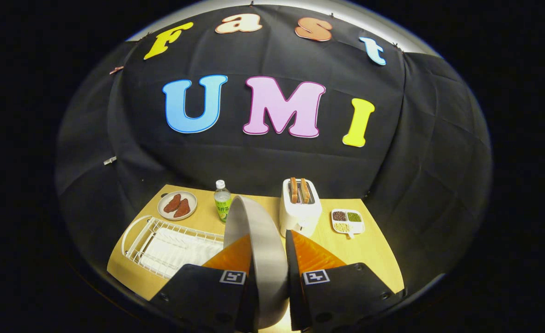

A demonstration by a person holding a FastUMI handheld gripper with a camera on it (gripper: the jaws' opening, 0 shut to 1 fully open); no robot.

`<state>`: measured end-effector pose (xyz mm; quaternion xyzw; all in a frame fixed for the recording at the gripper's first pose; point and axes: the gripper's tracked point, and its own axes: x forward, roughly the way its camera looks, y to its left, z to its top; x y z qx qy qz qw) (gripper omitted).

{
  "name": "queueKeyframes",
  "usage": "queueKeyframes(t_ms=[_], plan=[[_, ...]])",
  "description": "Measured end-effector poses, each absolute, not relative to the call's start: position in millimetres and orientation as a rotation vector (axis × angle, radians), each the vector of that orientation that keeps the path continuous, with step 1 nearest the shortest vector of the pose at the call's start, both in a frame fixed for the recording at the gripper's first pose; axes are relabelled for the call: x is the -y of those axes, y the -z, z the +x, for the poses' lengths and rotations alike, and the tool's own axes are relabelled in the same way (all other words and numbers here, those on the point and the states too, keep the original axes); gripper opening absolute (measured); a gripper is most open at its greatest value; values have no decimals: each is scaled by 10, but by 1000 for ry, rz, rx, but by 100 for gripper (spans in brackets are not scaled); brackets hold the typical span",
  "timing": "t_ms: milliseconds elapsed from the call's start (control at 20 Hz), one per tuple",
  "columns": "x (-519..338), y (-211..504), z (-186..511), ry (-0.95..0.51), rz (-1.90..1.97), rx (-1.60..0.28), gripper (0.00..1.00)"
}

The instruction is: Take the plate from the dish rack, then take the spoon from the basket and place it into the plate.

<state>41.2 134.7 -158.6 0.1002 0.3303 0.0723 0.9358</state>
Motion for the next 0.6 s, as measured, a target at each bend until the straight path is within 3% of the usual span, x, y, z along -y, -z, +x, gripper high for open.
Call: queueKeyframes(t_ms=[600], plan=[[-1135,2907,-1263,-267,477,-974,30]])
